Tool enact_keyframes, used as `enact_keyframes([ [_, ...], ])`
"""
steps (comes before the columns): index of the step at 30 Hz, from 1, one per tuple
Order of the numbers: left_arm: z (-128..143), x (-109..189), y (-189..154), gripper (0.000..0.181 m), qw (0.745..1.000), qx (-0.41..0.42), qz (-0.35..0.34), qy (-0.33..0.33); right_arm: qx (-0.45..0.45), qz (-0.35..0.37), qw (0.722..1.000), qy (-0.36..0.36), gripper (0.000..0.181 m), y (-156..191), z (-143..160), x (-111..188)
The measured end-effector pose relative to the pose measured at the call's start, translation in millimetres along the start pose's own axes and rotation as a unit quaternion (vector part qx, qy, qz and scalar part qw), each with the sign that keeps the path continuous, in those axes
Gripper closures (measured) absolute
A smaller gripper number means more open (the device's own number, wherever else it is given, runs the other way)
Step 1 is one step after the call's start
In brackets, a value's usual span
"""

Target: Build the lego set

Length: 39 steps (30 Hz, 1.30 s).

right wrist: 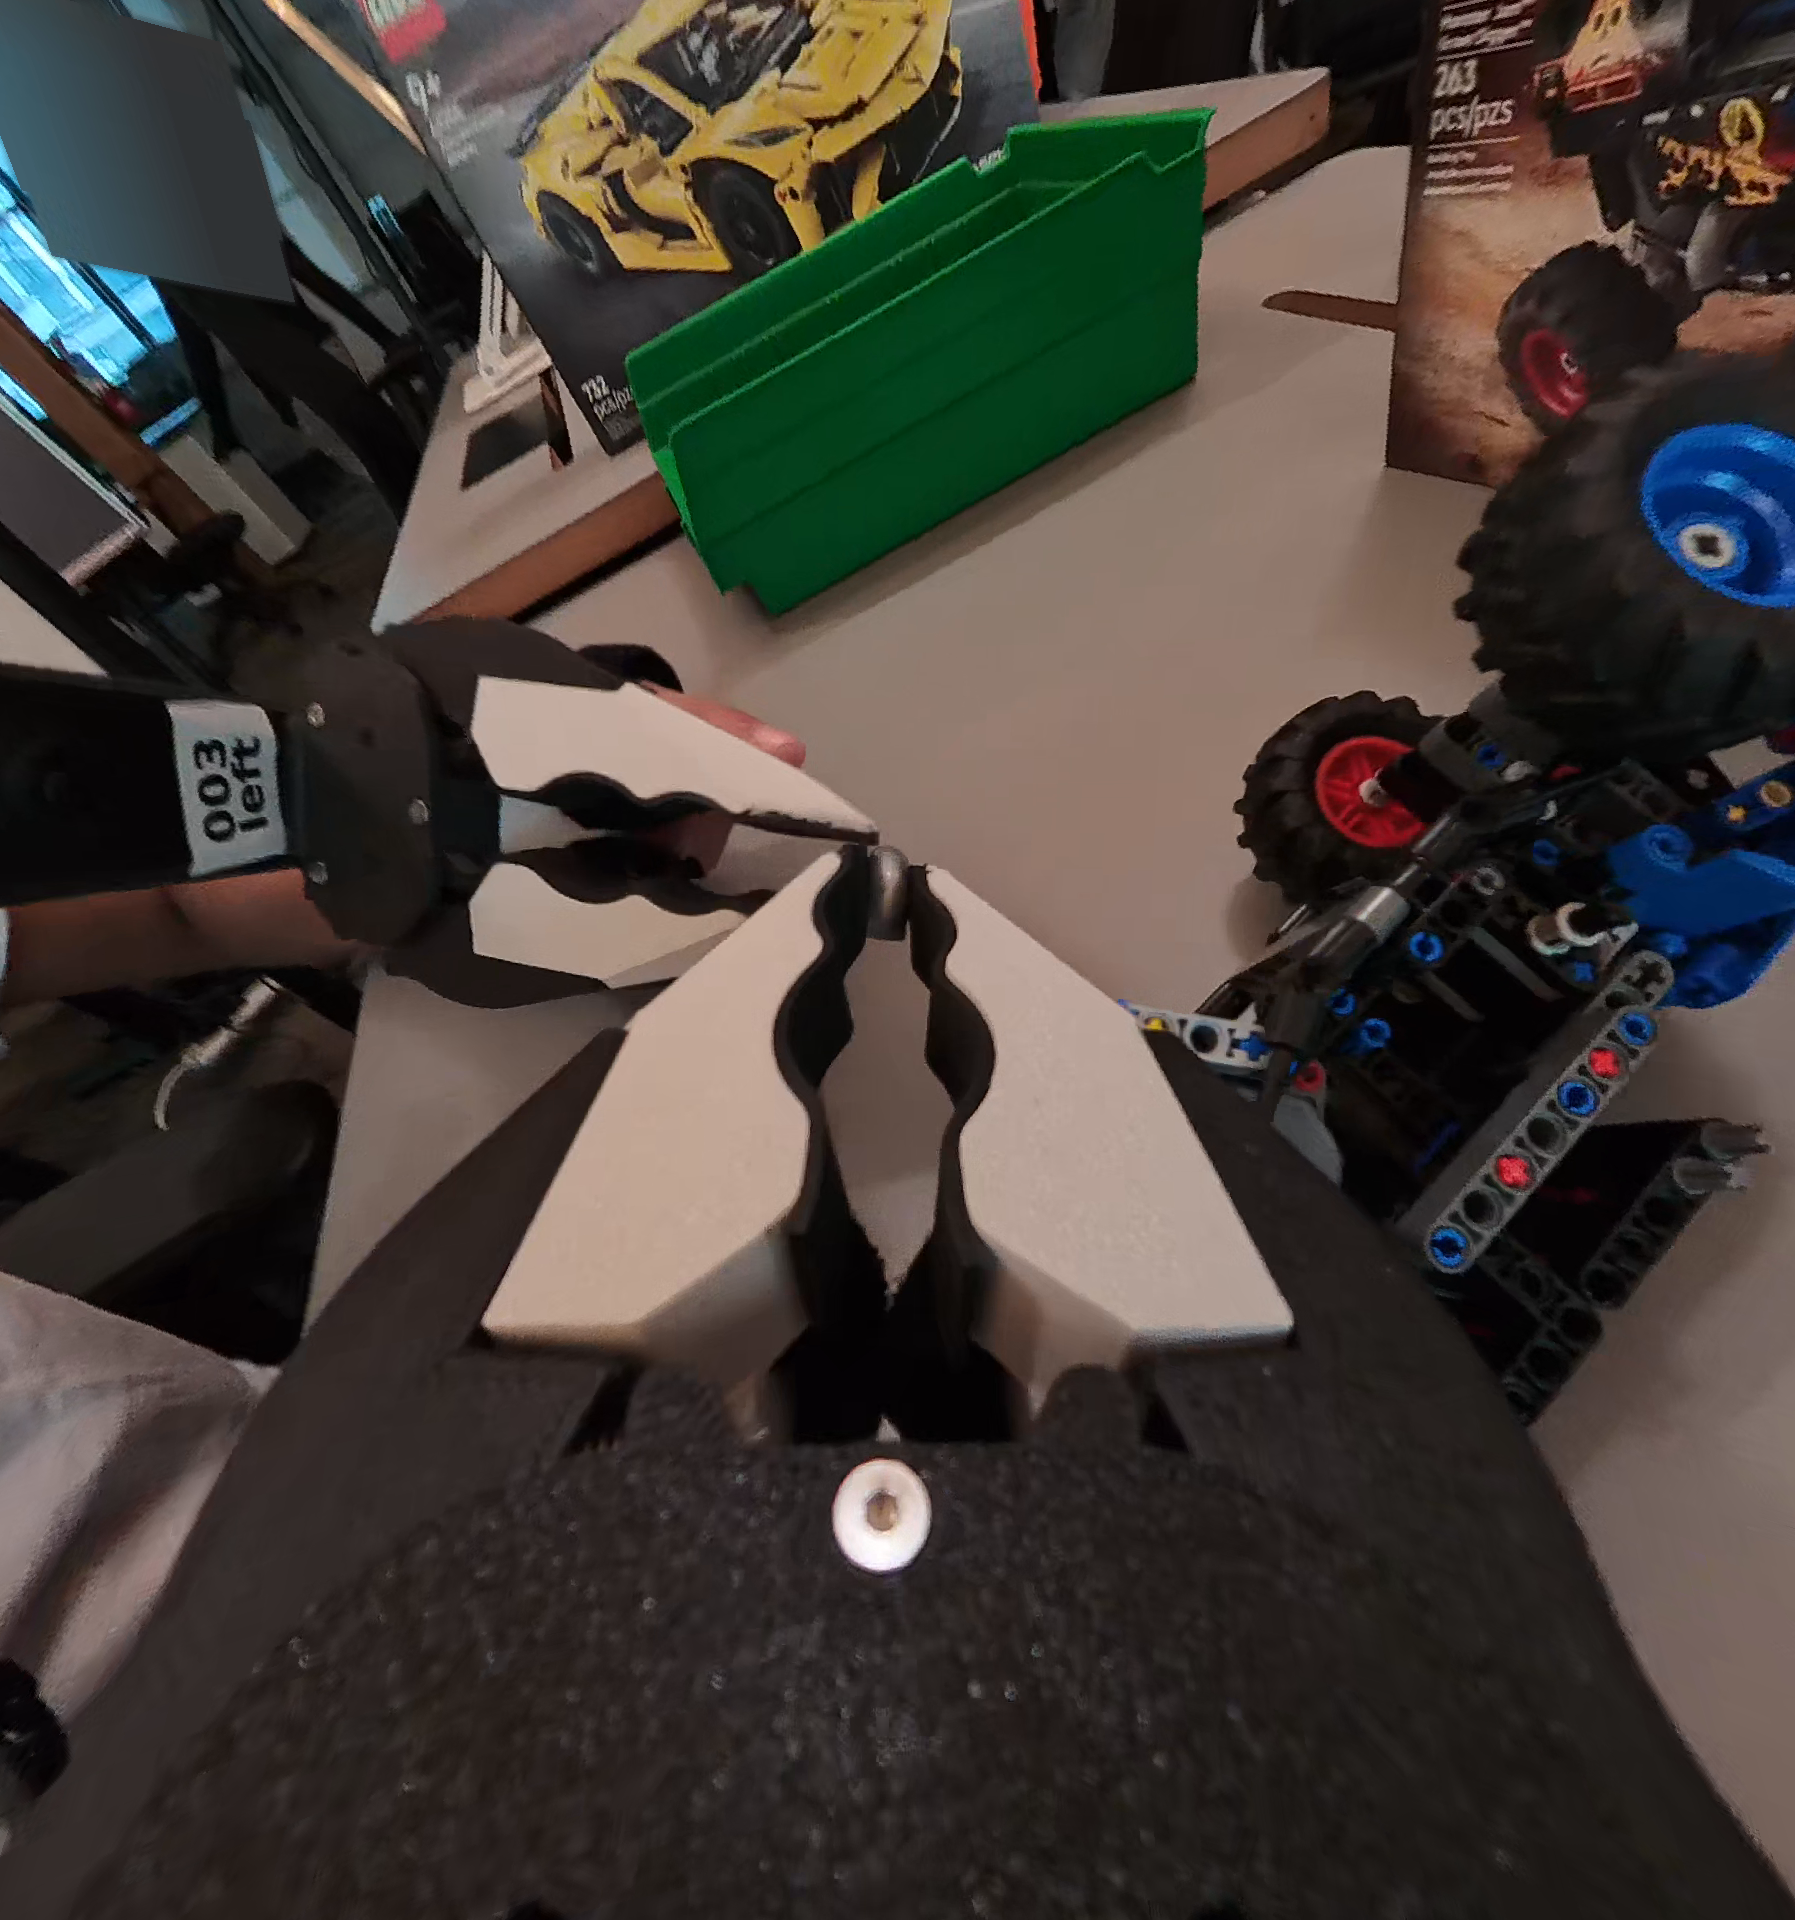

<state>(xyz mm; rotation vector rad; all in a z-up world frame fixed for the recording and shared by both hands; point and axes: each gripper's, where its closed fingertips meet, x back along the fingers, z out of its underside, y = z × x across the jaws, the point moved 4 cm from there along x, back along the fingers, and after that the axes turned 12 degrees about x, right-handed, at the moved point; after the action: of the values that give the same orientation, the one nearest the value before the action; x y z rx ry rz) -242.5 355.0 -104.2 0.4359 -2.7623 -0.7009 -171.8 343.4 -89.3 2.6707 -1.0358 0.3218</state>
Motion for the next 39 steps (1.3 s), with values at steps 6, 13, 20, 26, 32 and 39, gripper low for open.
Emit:
enact_keyframes([
  [6,0.4,-1.2,0.4,0.177,1.0,0.001,-0.005,0.006,0.049,0.01,0.998,0.025,0.173,7.8,3.5,-7.9],
  [13,-4.4,2.6,2.9,0.176,1.0,0.024,0.013,-0.015,-0.042,-0.045,0.998,-0.014,0.173,7.2,-1.6,-2.9],
  [20,-11.9,9.3,2.4,0.176,0.998,0.025,0.02,-0.048,-0.089,-0.102,0.99,-0.038,0.173,11.1,-5.6,1.4],
  [26,-28.1,24.6,2.5,0.176,0.989,0.067,0.055,-0.118,-0.156,-0.2,0.964,-0.075,0.174,22.8,-15.4,9.6],
  [32,-41.2,36.7,7.1,0.181,0.981,0.074,0.046,-0.173,-0.211,-0.237,0.943,-0.099,0.174,23.2,-18.2,12.8],
  [39,-30.3,32.3,5.5,0.179,0.988,0.067,0.071,-0.123,-0.147,-0.177,0.971,-0.069,0.174,20.7,-14.1,8.8],
])
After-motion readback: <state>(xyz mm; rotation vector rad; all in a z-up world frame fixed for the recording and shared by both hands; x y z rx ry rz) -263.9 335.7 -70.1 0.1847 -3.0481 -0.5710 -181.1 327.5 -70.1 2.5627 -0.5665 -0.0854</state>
